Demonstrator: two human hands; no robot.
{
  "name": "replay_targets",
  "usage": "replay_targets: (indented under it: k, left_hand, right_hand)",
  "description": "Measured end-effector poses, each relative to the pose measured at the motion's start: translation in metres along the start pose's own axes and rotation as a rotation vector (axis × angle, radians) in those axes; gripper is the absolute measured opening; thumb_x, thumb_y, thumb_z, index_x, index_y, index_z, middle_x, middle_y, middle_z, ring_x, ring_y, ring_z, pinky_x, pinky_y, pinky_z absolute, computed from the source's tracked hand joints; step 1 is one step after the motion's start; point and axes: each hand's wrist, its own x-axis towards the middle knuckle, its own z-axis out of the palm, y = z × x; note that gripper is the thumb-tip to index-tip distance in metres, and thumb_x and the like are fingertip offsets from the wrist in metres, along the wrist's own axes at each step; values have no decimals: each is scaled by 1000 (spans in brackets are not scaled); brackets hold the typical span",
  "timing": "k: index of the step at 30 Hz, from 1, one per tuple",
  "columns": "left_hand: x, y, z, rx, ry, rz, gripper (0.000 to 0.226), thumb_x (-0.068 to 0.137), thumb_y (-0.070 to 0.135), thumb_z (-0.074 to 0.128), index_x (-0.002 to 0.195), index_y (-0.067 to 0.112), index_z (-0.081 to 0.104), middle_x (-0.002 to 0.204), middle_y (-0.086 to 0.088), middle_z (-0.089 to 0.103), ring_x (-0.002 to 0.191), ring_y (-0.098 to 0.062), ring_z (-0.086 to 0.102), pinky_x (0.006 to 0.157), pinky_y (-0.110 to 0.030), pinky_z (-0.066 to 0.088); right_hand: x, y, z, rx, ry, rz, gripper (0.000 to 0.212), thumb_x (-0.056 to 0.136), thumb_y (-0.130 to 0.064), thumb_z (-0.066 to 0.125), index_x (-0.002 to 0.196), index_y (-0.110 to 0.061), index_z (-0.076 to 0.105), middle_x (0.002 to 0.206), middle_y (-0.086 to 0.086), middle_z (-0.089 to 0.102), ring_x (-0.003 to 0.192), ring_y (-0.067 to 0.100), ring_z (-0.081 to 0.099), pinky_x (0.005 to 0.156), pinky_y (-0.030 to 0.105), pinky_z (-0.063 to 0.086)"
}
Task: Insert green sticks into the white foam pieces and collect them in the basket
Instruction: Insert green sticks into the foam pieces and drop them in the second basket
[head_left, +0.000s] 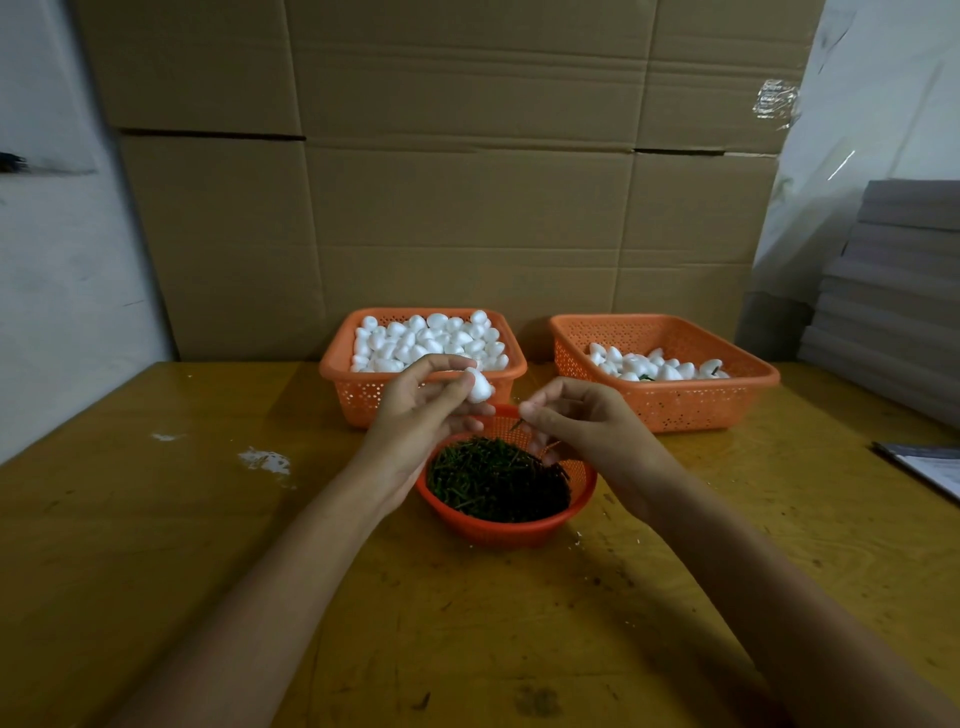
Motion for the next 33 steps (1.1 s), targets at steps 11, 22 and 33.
replay_targets:
  k: [11,22,33]
  left_hand:
    - [0,1,-2,-86,-18,-21,30,96,11,72,124,4,63,108,-23,77,103,-33,77,77,-27,61]
    - [-2,3,1,-38,-41,-34,36,81,18,81,113,5,68,108,-18,79,96,-30,78,80,-30,63]
    - [-5,1,2,133,-80,46,25,75,21,87,99,19,79,104,-11,80,93,-27,79,78,-25,62]
  right_hand:
    - [0,2,2,-6,58,-15,16,97,-12,72,108,-3,66,104,12,79,82,22,76,60,26,58]
    - [-1,2,4,-80,5,-71,21,101,-12,66,112,3,57,105,9,80,74,24,76,54,25,57]
    - [1,6,4,-179,-32,-77,15,101,-7,65,109,-2,54,100,11,80,70,29,76,52,28,56]
